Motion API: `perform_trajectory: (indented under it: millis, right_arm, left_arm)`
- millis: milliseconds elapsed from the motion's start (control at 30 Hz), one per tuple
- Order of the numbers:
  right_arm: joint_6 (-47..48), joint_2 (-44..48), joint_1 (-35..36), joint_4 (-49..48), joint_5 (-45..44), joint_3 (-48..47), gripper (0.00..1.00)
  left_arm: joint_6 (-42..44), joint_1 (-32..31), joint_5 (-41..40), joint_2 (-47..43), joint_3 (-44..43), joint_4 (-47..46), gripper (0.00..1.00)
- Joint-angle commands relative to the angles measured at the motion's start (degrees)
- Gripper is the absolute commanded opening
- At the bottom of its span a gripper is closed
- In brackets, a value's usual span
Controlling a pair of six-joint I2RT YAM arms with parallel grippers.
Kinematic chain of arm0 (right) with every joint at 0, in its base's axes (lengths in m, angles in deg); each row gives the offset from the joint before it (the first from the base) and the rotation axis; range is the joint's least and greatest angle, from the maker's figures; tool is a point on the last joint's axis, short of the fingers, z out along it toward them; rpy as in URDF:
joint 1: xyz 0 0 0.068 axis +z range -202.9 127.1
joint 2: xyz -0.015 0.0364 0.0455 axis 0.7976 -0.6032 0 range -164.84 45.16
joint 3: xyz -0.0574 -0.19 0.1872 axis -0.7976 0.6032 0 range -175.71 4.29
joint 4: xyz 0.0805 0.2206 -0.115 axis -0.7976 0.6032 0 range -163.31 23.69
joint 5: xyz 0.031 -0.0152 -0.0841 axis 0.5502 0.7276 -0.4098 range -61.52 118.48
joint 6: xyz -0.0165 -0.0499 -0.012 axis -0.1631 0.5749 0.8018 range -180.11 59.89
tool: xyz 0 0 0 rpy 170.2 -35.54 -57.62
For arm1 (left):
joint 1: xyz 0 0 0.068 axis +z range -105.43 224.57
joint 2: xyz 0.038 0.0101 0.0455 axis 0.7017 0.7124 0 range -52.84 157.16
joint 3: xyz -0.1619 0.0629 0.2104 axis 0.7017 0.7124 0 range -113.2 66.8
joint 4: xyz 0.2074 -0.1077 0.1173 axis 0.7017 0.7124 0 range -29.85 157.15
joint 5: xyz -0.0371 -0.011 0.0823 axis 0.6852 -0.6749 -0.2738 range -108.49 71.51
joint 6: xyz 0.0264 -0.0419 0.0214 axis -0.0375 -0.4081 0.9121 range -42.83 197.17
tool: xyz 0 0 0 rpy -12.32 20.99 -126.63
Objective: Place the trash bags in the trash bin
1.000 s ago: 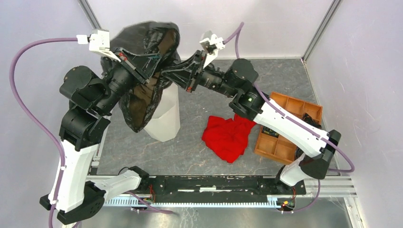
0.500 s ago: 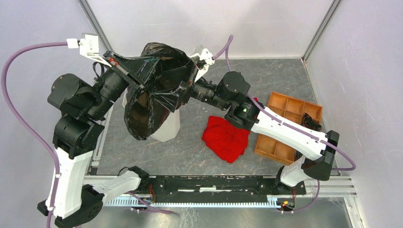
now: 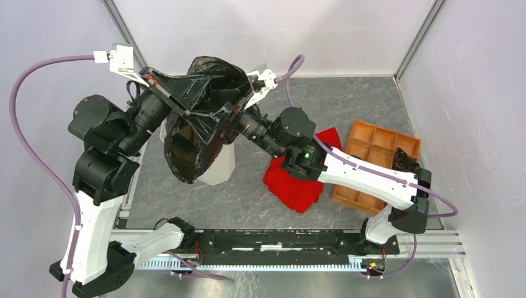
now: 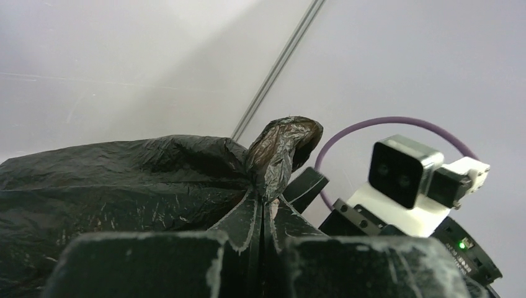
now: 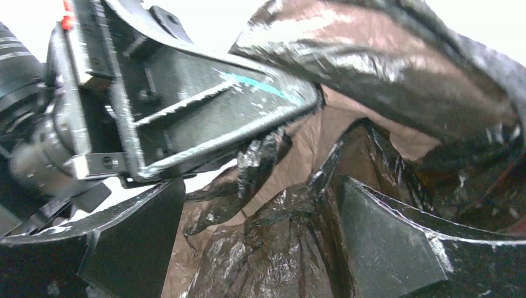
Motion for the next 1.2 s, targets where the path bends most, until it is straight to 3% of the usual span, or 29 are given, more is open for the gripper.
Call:
perform_trajectory:
  millis: [0,67,133,167,200,233,267,333,367,400,433,500,533,700,800,900,1000,1167]
  right_arm:
    - [1.63,-2.11,3.77,-2.72,-15.53,-3.12,0.98]
    - [3.23,-2.79,4.92,-3.45,-20.17,-3.18,0.93]
    - [4.24,-3.56,5.54,-4.88,-22.92,-3.35,0.78]
    - [4.19,-4.11,5.58,-5.35,-23.26,-3.81,0.64]
    - [4.31,-4.57,5.61,-5.48,-22.59,-4.72,0.44]
    - [4.73,-5.15,5.66,-4.99,-21.61,-5.68,0.30]
    - [5.55,-5.31,5.69,-4.19,-20.13,-6.60,0.15]
    - [6.42,-4.31,5.65,-3.03,-18.95,-5.76,0.01]
    - [6.57,-2.66,5.64,-2.48,-18.34,-4.08,0.01]
    - [6.55,-1.21,5.50,-2.16,-17.68,-2.21,0.01]
    - [6.55,0.70,5.30,-2.14,-16.25,0.44,0.01]
    - [5.40,3.47,3.85,-0.69,-10.95,3.88,0.01]
    - [4.33,4.43,2.70,0.70,-7.95,4.98,0.01]
    - [-1.98,9.02,-5.16,5.00,9.18,8.98,0.01]
    - [-5.91,11.93,-11.57,-0.49,22.15,14.07,0.01]
    - [-8.40,11.42,-15.82,-1.19,31.21,13.85,0.01]
    - [-9.14,7.80,-17.41,1.34,38.40,9.90,0.01]
    - [-11.19,5.43,-17.48,-1.88,43.44,9.85,0.01]
  left_arm:
    - [-2.30,-0.27,1.69,-0.34,0.17,-1.13,0.02]
    - [-2.56,-0.26,2.10,-0.34,0.27,-1.45,0.02]
    - [-2.70,-0.31,2.25,-0.50,0.49,-1.57,0.02]
    - [-2.70,-0.28,2.40,-0.48,0.57,-1.59,0.02]
    - [-2.66,-0.26,2.65,-0.59,0.74,-1.57,0.02]
    - [-2.32,-0.27,3.00,-0.86,0.94,-1.51,0.07]
    - [-1.81,-0.26,3.10,-1.11,1.05,-1.17,0.16]
    - [0.01,-0.28,1.88,-2.14,0.88,0.46,0.49]
    - [1.00,-0.27,0.47,-2.85,0.62,1.63,0.65]
    - [1.99,-0.28,-1.74,-3.65,0.41,3.38,0.72]
    - [2.68,-0.26,-4.24,-4.28,-0.68,5.62,0.85]
    - [4.01,-0.26,-9.22,-5.13,-2.71,10.91,0.98]
    - [4.63,-0.26,-11.03,-5.37,-3.94,13.19,1.00]
    - [6.54,-0.26,-17.87,-6.03,-5.45,21.49,1.00]
    - [7.45,-0.26,-21.68,-6.15,-2.57,22.87,1.00]
    - [6.85,-0.27,-28.85,-2.35,-3.32,26.86,0.87]
    - [6.78,-0.26,-29.39,5.82,-8.94,31.52,0.75]
    - [8.76,0.39,-33.23,10.04,-12.32,24.49,0.80]
